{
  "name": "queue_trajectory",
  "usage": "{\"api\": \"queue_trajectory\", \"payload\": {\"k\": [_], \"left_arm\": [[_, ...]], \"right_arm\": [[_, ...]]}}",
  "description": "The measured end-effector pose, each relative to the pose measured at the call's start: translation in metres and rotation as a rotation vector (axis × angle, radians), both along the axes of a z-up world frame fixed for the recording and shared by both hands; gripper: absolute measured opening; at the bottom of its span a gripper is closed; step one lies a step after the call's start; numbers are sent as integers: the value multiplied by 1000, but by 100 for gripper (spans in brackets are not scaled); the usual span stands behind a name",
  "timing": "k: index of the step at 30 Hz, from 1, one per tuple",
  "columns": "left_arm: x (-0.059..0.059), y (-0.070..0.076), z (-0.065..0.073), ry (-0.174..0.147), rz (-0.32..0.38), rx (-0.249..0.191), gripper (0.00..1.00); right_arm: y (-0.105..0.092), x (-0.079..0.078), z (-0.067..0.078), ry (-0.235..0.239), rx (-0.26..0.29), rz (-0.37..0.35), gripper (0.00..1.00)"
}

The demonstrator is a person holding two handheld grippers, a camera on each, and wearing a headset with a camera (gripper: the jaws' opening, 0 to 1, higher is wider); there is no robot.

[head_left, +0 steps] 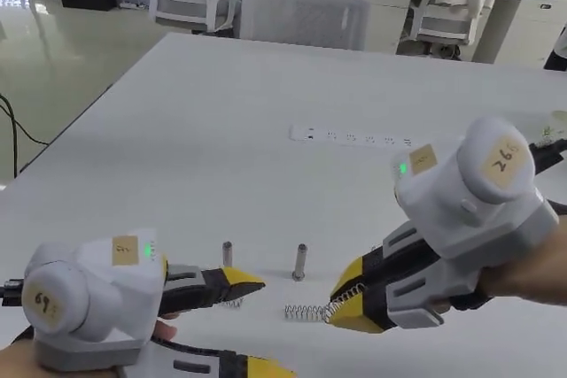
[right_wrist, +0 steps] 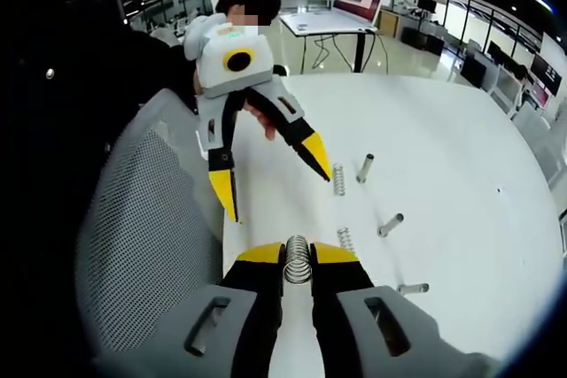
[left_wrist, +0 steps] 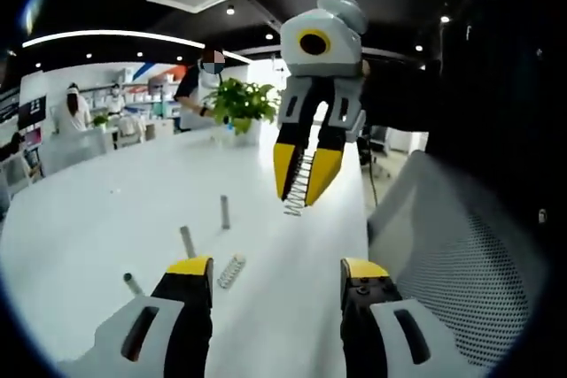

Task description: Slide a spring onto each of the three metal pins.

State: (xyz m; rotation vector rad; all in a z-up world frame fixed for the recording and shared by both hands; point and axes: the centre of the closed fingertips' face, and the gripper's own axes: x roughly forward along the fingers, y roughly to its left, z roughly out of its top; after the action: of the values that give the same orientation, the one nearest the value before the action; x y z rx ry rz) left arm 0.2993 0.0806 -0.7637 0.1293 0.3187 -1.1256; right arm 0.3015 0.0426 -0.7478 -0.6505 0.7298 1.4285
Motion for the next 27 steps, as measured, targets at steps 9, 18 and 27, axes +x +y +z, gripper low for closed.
{"api": "queue_trajectory", "payload": {"k": [9, 18, 27], "left_arm": [[5, 26, -8, 21, 103, -2, 63], [9, 57, -15, 35, 224, -14, 68], [13, 75, -14, 19, 294, -10, 72]], "right_arm": [[-14, 12, -1, -17, -36, -23, 9], [-30, 27, 6, -32, -56, -54, 9], [-42, 46, 9, -49, -85, -83, 9]]}}
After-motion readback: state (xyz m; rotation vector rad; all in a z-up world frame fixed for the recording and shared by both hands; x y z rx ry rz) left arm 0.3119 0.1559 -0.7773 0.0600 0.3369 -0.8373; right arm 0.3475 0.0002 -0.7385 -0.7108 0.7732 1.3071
